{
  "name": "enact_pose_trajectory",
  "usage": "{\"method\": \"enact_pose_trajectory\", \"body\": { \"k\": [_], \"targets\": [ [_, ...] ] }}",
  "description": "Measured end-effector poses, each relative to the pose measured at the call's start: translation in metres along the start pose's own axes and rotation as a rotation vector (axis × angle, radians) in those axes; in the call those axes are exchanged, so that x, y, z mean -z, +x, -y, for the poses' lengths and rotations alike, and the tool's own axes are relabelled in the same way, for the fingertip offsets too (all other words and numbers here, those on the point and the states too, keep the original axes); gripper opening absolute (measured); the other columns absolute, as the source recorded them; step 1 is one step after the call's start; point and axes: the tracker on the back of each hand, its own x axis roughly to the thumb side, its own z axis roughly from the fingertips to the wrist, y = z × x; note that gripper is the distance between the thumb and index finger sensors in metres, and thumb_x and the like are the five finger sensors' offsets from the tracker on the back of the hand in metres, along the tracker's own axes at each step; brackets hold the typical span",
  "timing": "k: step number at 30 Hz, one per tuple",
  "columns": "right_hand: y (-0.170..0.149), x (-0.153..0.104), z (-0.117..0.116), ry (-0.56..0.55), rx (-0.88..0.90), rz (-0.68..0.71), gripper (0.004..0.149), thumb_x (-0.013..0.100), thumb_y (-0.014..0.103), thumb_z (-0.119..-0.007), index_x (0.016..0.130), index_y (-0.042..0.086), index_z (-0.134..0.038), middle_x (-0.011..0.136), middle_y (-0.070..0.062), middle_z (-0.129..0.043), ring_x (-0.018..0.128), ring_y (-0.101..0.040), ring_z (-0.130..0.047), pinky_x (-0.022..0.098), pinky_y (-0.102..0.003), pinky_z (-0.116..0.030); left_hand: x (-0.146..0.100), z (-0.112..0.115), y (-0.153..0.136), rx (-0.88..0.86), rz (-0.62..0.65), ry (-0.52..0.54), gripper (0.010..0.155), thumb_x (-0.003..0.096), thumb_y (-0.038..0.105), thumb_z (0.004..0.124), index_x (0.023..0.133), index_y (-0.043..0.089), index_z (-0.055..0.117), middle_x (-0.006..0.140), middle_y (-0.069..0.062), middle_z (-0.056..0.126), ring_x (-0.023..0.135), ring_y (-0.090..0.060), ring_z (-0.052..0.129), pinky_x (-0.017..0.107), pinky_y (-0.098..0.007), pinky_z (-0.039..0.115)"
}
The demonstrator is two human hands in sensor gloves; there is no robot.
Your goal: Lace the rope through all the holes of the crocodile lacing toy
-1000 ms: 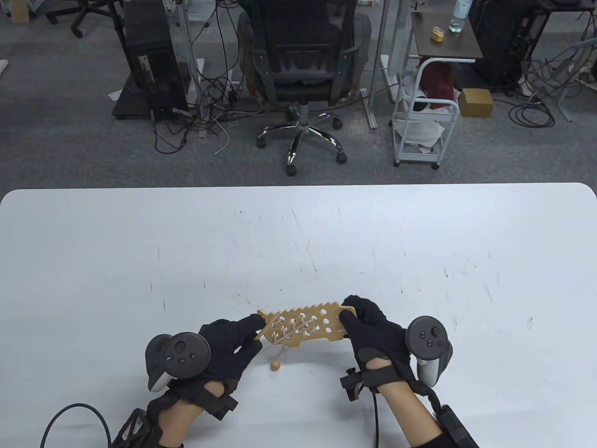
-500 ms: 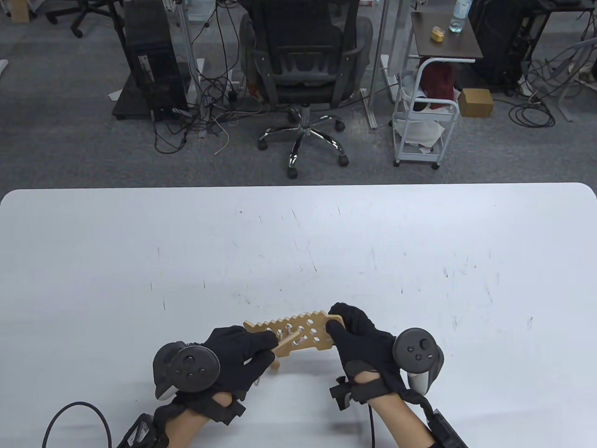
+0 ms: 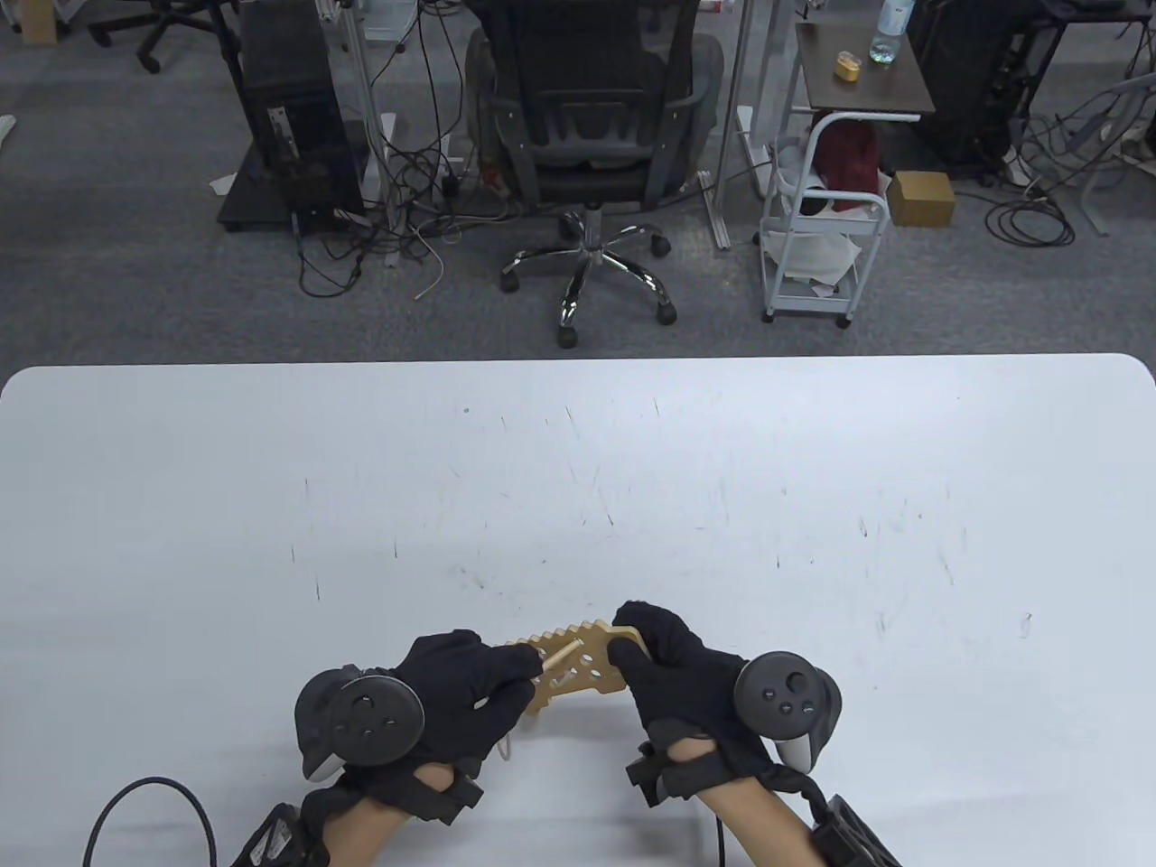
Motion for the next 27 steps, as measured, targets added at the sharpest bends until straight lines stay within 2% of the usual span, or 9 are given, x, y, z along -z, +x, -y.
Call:
{"method": "enact_pose_trajectory", "body": {
  "k": [15, 21, 24, 27],
  "targets": [
    [0.005, -0.004, -0.005, 0.013, -0.02, 0.032, 0.048, 0.044, 0.037, -0.088, 0.084, 0.012, -0.08, 0.065, -0.005, -0.103, 0.044, -0.022, -0.112, 0.036, -0.039, -0.088, 0.0, 0.007, -0.002, -0.052, 0.031, -0.014, 0.049, 0.0385, 0.044, 0.092, 0.085, 0.03, 0.088, 0.057, 0.003, 0.106, 0.054, -0.021, 0.1, 0.067, -0.05, 0.072],
    [0.009, -0.006, -0.01, 0.038, -0.017, 0.054, 0.048, 0.044, 0.037, -0.088, 0.084, 0.012, -0.08, 0.065, -0.005, -0.104, 0.044, -0.022, -0.112, 0.036, -0.039, -0.088, 0.0, 0.008, -0.001, 0.044, -0.007, 0.019, 0.054, 0.0374, 0.05, 0.091, 0.088, 0.032, 0.084, 0.059, 0.006, 0.102, 0.057, -0.021, 0.096, 0.068, -0.049, 0.07],
    [0.011, -0.008, -0.012, 0.046, -0.018, 0.07, 0.049, 0.044, 0.037, -0.088, 0.084, 0.012, -0.08, 0.066, -0.006, -0.103, 0.045, -0.023, -0.111, 0.036, -0.039, -0.088, -0.002, 0.007, 0.0, 0.126, -0.011, 0.038, 0.057, 0.0368, 0.054, 0.09, 0.091, 0.036, 0.082, 0.066, 0.007, 0.095, 0.063, -0.021, 0.09, 0.07, -0.049, 0.066],
    [0.013, -0.009, -0.013, 0.05, -0.013, 0.077, 0.049, 0.043, 0.037, -0.088, 0.084, 0.011, -0.08, 0.066, -0.006, -0.103, 0.045, -0.023, -0.111, 0.036, -0.039, -0.088, -0.002, 0.007, 0.0, 0.141, -0.019, 0.04, 0.06, 0.037, 0.055, 0.089, 0.094, 0.038, 0.078, 0.082, 0.003, 0.085, 0.076, -0.024, 0.081, 0.073, -0.051, 0.059]
  ]
}}
